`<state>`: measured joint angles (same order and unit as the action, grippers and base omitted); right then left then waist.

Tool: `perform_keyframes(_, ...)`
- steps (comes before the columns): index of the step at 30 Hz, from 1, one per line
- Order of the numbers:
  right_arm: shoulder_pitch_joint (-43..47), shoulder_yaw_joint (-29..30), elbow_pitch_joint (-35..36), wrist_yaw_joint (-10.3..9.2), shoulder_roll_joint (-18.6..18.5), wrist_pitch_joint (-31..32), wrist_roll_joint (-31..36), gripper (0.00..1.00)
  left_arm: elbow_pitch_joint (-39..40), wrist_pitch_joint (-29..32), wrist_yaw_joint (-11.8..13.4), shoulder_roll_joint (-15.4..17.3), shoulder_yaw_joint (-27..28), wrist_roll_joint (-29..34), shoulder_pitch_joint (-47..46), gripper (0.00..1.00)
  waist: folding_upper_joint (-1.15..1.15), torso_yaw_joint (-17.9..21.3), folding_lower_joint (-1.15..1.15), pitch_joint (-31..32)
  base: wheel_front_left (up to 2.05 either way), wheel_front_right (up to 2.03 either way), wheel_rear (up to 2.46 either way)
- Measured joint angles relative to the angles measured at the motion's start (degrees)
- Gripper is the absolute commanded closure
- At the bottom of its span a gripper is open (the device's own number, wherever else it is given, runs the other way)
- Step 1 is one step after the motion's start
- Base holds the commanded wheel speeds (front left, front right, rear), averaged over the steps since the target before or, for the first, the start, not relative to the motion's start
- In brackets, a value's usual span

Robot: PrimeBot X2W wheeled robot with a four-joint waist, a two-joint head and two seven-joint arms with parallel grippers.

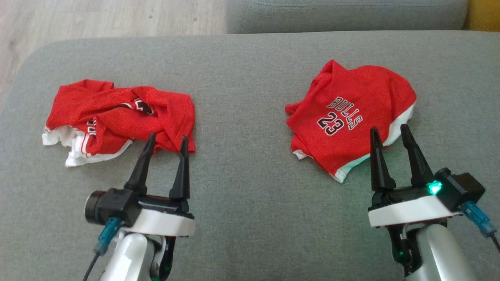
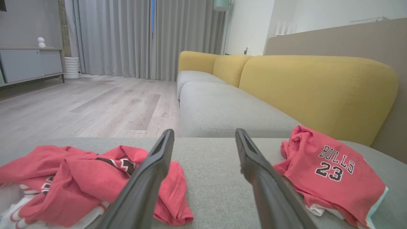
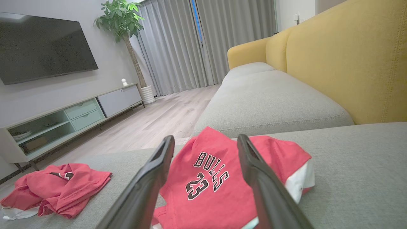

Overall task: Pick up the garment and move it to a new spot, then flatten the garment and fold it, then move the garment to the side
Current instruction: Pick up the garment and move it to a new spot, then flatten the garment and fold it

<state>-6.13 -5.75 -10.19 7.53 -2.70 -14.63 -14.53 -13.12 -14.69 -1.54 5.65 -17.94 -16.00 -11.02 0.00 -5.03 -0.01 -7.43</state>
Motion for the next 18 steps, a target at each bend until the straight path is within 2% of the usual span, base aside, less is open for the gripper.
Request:
perform_keyframes(7, 0.03, -0.43, -0.21, 0.00, 0.00, 0.00, 0.22, 0.00, 0.93, -0.01, -2.04, -1.77, 3.99, 2.54, 0.93, 0.00, 0.00, 0.73, 0.01, 1.03, 0.00, 0.00, 0.00)
perform_keyframes(12, 0.01, -2.02, -0.41, 0.00, 0.00, 0.00, 3.91, 0.00, 0.77, -0.01, -2.79, -2.67, 4.91, 3.00, 1.04, 0.00, 0.00, 0.22, 0.01, 1.16, 0.00, 0.00, 0.00)
perform_keyframes(15, -0.11, -4.34, -2.90, 0.00, -0.01, 0.00, 5.84, 0.00, 0.35, -0.01, -3.49, -2.72, 4.88, 3.00, 1.07, 0.00, 0.00, -0.60, 0.01, 0.86, 0.00, 0.00, 0.00)
perform_keyframes(18, -0.83, -6.56, -8.23, 0.00, 0.00, 0.09, 8.12, 0.00, 0.20, -0.01, -3.59, -2.75, 4.71, 2.93, 1.06, 0.00, 0.00, -1.60, 0.01, 0.12, 0.00, 0.00, 0.00)
